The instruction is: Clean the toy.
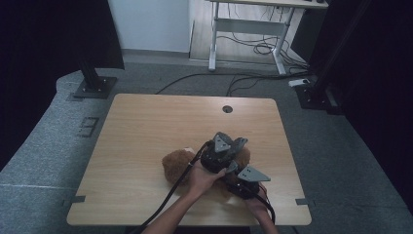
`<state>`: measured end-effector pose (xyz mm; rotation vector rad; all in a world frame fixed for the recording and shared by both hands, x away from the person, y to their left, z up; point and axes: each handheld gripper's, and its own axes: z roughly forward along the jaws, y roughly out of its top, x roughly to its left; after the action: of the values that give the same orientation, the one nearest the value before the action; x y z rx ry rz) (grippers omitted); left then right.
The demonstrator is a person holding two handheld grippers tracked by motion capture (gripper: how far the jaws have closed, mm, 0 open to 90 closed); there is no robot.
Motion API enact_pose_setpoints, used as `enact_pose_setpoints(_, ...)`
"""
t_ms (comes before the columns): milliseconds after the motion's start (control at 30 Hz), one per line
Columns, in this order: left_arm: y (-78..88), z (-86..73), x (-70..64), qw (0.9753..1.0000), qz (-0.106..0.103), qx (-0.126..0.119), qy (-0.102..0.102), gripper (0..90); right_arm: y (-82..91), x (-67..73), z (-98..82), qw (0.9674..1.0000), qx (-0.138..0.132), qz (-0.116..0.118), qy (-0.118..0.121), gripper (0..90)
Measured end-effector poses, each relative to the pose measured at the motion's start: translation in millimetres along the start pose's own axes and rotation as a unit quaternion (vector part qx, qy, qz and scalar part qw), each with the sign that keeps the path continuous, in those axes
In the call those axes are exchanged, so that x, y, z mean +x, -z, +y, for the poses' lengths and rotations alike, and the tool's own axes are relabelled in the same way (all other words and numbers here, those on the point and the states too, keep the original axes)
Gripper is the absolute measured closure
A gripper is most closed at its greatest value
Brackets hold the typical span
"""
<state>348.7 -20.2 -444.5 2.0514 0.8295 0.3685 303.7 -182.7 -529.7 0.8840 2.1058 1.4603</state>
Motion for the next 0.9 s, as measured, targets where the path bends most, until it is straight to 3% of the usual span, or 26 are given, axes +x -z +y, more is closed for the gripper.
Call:
enact_pose_setpoints(100, 10.8, -6.9, 11.2, 0.9999, 0.013, 0.001, 0.005, 76.6, 0.2, -0.7, -0.2, 1.0, 0.0, 0.0, -0.002, 58.6)
enact_pose_setpoints(200, 23.5, -18.2, 29.7, 0.999, 0.042, 0.008, 0.013, 76.8, 0.6, -0.7, -0.4, 1.0, -0.002, -0.002, -0.002, 58.6)
enact_pose_setpoints(267, 33.8, -30.8, 49.7, 0.9984, 0.04, 0.007, 0.04, 77.1, 0.7, -1.5, -0.7, 1.0, -0.003, -0.002, -0.005, 58.5)
enact_pose_setpoints(333, 43.5, -39.4, 62.3, 0.9977, 0.019, -0.002, 0.065, 77.4, 0.1, -1.2, -0.5, 0.9999, -0.007, -0.002, -0.007, 58.5)
enact_pose_setpoints(433, 58.7, -43.7, 67.0, 0.9973, 0.011, -0.011, 0.072, 77.4, -1.0, 1.0, 1.2, 1.0, -0.007, -0.003, -0.001, 58.5)
enact_pose_setpoints(533, 66.3, -36.5, 60.7, 0.9976, 0.012, -0.021, 0.065, 77.2, -0.3, 1.3, 0.8, 1.0, -0.006, -0.005, 0.001, 58.6)
enact_pose_setpoints(633, 59.1, -16.2, 45.5, 0.9988, 0.009, -0.022, 0.044, 76.9, 0.1, 2.1, 0.4, 0.9999, -0.006, -0.009, 0.001, 58.6)
enact_pose_setpoints(733, 36.1, 8.0, 24.4, 0.9996, -0.008, -0.014, 0.023, 76.8, 0.7, 3.1, 0.5, 0.9999, -0.005, -0.009, 0.004, 58.6)
enact_pose_setpoints(833, 4.8, 25.8, 5.3, 0.9981, -0.051, 0.001, 0.033, 76.5, 1.2, 4.0, 0.2, 0.9999, -0.006, -0.01, 0.007, 58.6)
enact_pose_setpoints(900, -14.3, 31.0, -5.2, 0.9989, -0.039, 0.021, 0.017, 76.5, 1.8, 4.4, 0.1, 0.9999, -0.005, -0.009, 0.006, 58.6)
